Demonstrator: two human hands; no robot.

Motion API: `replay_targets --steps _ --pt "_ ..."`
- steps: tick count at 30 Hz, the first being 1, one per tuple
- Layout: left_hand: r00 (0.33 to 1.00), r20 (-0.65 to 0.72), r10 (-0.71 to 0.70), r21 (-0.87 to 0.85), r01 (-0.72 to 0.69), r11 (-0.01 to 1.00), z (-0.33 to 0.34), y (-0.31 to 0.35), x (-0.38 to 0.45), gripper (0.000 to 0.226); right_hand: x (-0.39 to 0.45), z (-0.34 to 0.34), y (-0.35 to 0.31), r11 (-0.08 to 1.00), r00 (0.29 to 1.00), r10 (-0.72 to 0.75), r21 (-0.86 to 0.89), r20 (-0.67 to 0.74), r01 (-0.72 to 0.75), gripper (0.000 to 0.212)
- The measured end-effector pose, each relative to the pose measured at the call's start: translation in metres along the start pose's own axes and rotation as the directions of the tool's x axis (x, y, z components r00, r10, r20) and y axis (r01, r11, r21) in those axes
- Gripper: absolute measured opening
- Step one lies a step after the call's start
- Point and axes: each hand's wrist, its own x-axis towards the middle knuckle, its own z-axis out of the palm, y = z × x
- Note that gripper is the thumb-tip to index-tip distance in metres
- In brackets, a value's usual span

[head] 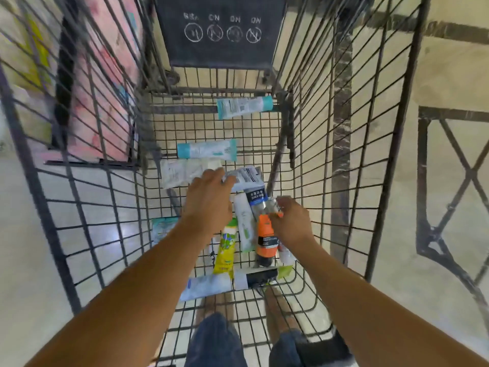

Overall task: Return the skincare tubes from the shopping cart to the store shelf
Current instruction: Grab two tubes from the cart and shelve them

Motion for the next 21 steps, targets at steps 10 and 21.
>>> replay_targets --steps 10,21 --pt "0.986 0.051 0.159 0.355 -0.167 0.920 0.046 0.004 0.043 0.060 0.071 0.040 0.003 0.987 0.996 0.015 -0.160 0.085 -0.002 0.039" --pt "0.977 0.059 -0.204 -0.483 0.207 0.851 0.033 -0.020 0.046 0.055 0.073 0.037 -0.011 0.996 0.987 0.077 -0.049 0.139 -0.071 0.047"
